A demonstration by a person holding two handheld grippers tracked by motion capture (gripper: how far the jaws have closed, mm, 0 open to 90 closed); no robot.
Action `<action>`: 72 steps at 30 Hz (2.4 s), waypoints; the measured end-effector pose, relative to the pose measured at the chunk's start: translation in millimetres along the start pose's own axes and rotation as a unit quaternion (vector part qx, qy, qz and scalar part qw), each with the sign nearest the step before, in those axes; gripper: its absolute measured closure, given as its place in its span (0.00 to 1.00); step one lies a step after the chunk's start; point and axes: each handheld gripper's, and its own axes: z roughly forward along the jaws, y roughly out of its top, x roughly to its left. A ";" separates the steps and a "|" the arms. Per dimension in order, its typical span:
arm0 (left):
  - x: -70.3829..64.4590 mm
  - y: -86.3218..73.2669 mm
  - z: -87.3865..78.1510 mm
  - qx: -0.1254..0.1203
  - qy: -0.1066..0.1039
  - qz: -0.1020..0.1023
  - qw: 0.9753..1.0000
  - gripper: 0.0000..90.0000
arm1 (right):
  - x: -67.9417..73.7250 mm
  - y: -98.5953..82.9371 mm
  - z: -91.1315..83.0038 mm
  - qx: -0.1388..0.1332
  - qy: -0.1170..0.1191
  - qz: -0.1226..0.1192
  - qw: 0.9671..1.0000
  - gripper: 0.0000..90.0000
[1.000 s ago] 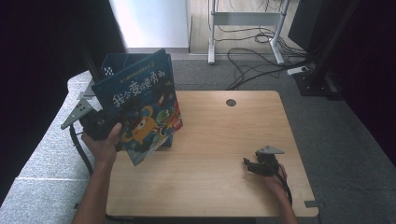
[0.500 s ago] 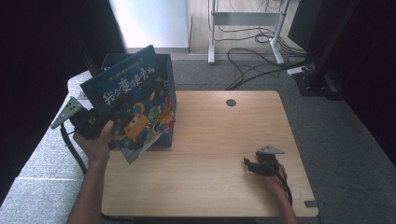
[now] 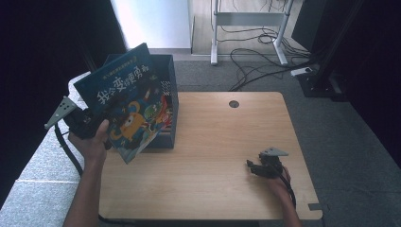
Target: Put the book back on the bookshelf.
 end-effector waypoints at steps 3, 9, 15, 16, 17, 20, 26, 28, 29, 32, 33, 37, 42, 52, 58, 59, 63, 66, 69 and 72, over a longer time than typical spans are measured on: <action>1.9 1.3 0.6 -0.002 0.005 0.000 1.000 0.92 | -0.4 0.0 -0.1 -0.001 0.002 0.004 1.000 0.39; 4.1 4.0 -1.1 -0.010 0.014 -0.002 1.000 0.92 | -0.4 0.0 -0.1 -0.001 0.001 0.003 1.000 0.39; 6.3 6.9 -0.9 -0.012 0.023 0.004 1.000 0.92 | -0.4 0.0 -0.1 -0.001 0.002 0.004 1.000 0.39; 6.6 7.4 -0.5 -0.012 0.025 0.004 1.000 0.92 | -0.4 0.0 -0.1 -0.001 0.002 0.003 1.000 0.39; 6.9 7.5 0.1 -0.013 0.025 0.004 1.000 0.92 | -0.4 0.0 0.0 -0.001 0.001 0.003 1.000 0.39; 7.4 8.1 1.9 -0.014 0.028 0.005 1.000 0.92 | -0.3 0.0 0.1 -0.001 0.001 0.002 1.000 0.39; 7.0 8.9 7.4 -0.014 0.036 0.011 0.999 0.92 | -0.3 -0.1 0.0 -0.001 0.001 0.000 1.000 0.39; 8.0 8.1 10.4 -0.013 0.037 0.010 0.999 0.92 | -0.3 0.0 0.1 -0.001 0.001 0.002 1.000 0.39; 8.5 7.5 12.1 -0.013 0.039 0.010 0.999 0.92 | -0.4 0.0 0.0 -0.001 0.001 0.002 1.000 0.39; 9.2 5.8 16.7 -0.009 0.046 0.013 0.999 0.92 | -0.3 -0.1 0.0 -0.001 0.001 0.001 1.000 0.39; 9.3 5.6 18.0 -0.007 0.049 0.015 0.999 0.92 | -0.3 -0.2 -0.1 -0.001 0.000 0.001 1.000 0.39; 12.2 4.1 23.2 -0.004 0.057 0.014 0.998 0.92 | -0.5 -0.1 -0.2 -0.001 0.000 0.005 1.000 0.39; 15.7 1.2 31.0 -0.004 0.063 0.012 0.998 0.92 | -0.4 -0.3 -0.3 -0.001 -0.001 0.005 1.000 0.39; 18.2 -5.6 45.0 0.009 0.063 0.011 0.998 0.92 | -0.5 -0.3 -0.4 -0.001 -0.001 0.005 1.000 0.39; 18.1 -6.1 48.7 0.010 0.066 0.012 0.998 0.92 | 0.1 -0.5 -0.4 0.000 -0.005 0.000 1.000 0.39; 18.5 -6.0 49.5 0.012 0.067 0.012 0.998 0.92 | 0.2 -0.5 -0.4 0.000 -0.005 -0.001 1.000 0.39; 19.4 -6.0 52.1 0.014 0.071 0.014 0.997 0.92 | 0.1 -0.5 -0.4 0.000 -0.005 -0.001 1.000 0.39; 19.9 -6.5 54.8 0.012 0.074 0.014 0.997 0.92 | 0.3 -0.4 -0.4 0.000 -0.006 -0.001 1.000 0.39; 20.1 -7.9 57.8 0.008 0.079 0.013 0.997 0.92 | 0.5 -0.5 -0.4 0.000 -0.007 -0.002 1.000 0.39; 20.0 -9.0 61.7 0.010 0.082 0.017 0.996 0.92 | 0.8 -0.4 -0.3 0.000 -0.007 -0.001 1.000 0.39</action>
